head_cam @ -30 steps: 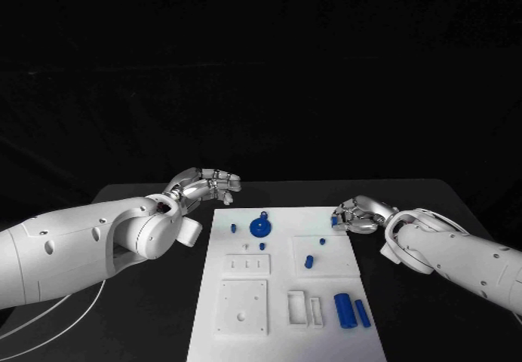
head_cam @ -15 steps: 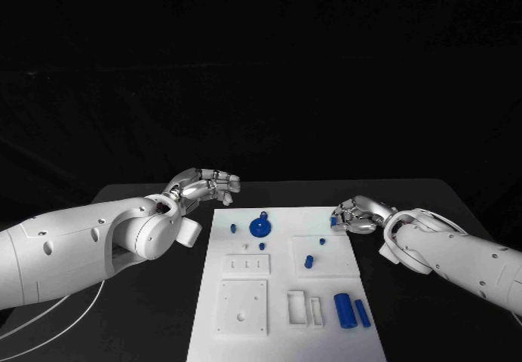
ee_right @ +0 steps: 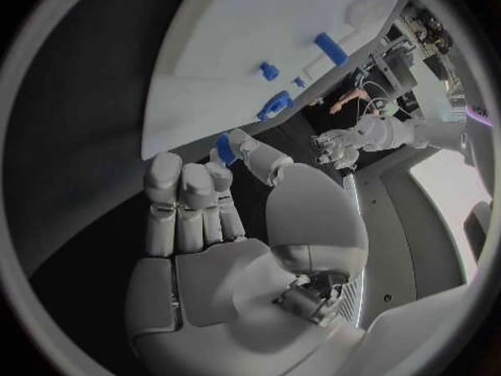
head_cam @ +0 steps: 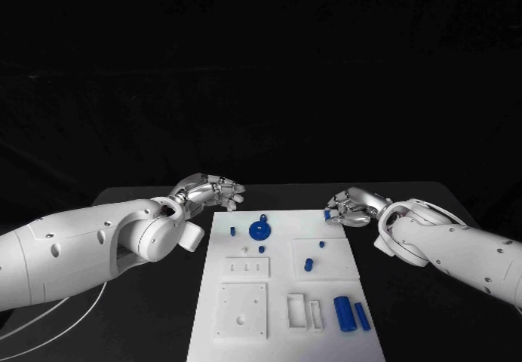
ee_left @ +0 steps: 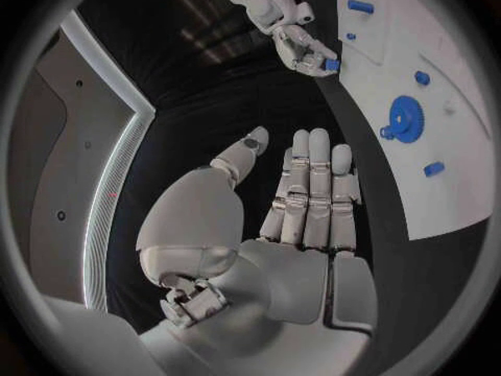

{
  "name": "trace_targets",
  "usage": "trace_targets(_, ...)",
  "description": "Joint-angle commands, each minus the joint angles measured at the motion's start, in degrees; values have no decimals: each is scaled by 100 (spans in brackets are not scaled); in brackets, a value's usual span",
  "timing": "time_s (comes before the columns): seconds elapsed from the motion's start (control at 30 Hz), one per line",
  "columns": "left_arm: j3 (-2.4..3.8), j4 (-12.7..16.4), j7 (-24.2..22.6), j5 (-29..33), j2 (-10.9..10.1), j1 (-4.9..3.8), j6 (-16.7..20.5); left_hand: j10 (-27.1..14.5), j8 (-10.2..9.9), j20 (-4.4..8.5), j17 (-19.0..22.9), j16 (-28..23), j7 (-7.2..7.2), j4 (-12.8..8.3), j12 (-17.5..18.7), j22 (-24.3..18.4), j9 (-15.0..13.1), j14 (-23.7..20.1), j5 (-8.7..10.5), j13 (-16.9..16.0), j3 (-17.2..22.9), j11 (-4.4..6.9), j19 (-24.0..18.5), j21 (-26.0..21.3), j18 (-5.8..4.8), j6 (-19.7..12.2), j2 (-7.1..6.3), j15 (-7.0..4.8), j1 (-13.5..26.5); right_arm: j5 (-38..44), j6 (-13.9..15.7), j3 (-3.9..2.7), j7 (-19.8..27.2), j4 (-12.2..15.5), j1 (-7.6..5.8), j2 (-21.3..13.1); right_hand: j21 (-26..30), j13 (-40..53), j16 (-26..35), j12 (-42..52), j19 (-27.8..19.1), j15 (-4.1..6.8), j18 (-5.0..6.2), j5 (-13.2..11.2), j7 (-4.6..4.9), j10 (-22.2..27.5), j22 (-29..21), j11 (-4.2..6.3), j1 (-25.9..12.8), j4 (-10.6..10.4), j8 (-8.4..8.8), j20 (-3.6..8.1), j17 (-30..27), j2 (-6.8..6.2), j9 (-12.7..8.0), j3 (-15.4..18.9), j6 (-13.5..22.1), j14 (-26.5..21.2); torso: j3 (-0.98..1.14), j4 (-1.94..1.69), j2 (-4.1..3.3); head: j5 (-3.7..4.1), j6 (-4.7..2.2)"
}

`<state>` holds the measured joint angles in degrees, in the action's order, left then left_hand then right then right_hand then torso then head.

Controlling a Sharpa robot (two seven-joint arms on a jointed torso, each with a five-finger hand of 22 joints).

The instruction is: Assemble the parts on the task board

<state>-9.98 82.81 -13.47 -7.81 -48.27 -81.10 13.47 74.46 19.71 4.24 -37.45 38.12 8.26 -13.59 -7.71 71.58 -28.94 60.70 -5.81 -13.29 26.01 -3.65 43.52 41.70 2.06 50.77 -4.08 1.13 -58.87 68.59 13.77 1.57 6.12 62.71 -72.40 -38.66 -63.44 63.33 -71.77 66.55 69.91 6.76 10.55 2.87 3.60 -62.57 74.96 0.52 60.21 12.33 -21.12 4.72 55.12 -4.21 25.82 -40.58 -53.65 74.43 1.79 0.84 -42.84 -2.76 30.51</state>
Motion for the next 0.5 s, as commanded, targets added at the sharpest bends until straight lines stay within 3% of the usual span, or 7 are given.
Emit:
trace_targets(0.03, -2, -121, 606, -206, 172, -8, -493, 85, 18, 53, -18, 34, -18, 58, -18, -13, 7, 40, 44, -19, -1, 18, 41, 42, 99, 66, -18, -38, 99, 634, -305, -1, -557, 252, -121, 13, -38, -6, 25, 4, 2, 43, 445, -6, 178, -6, 84, 48, 21, 1, -69, 26, 10, 13, 135, -37, -355, -6, -2, 17, 31, -40, -48)
trace_targets(0.23, -14, -235, 1150, -594, 431, -8, -481, 370, -5, 146, -118, 234, -62, 240, -129, -11, 27, 249, 196, -104, -38, 145, 192, 172, 132, 181, -126, -160, 341, 1158, -209, -1, -994, 794, -270, 108, -38, -11, 29, 4, 17, 52, 445, -6, 169, -25, 77, 58, 39, 8, -76, 28, 11, -25, 152, -109, -379, 2, -15, 27, 108, -69, -52)
trace_targets(0.37, -20, -249, 1461, -687, 558, -8, -473, 775, -49, 311, -368, 704, -147, 371, -478, 49, 51, 560, 230, -299, -82, 306, 479, 438, 181, 258, -172, -400, 459, 1418, -120, -1, -1305, 1082, -307, 203, -38, -15, 32, 2, 26, 53, 445, -6, 166, -37, 73, 61, 43, 1, -75, 24, 10, -35, 159, -155, -386, 10, -30, 46, 154, -116, -43)
trace_targets(0.5, -26, -220, 1652, -751, 631, -7, -417, 942, -92, 431, -571, 1089, -219, 462, -809, 98, 68, 698, 244, -493, -152, 383, 649, 640, 210, 296, -221, -570, 572, 1514, -85, -1, -1441, 1210, -317, 305, -38, -18, 35, 0, 34, 55, 445, -6, 164, -45, 71, 63, 49, -1, -74, 22, 9, -48, 166, -193, -393, 16, -40, 57, 182, -144, -39)
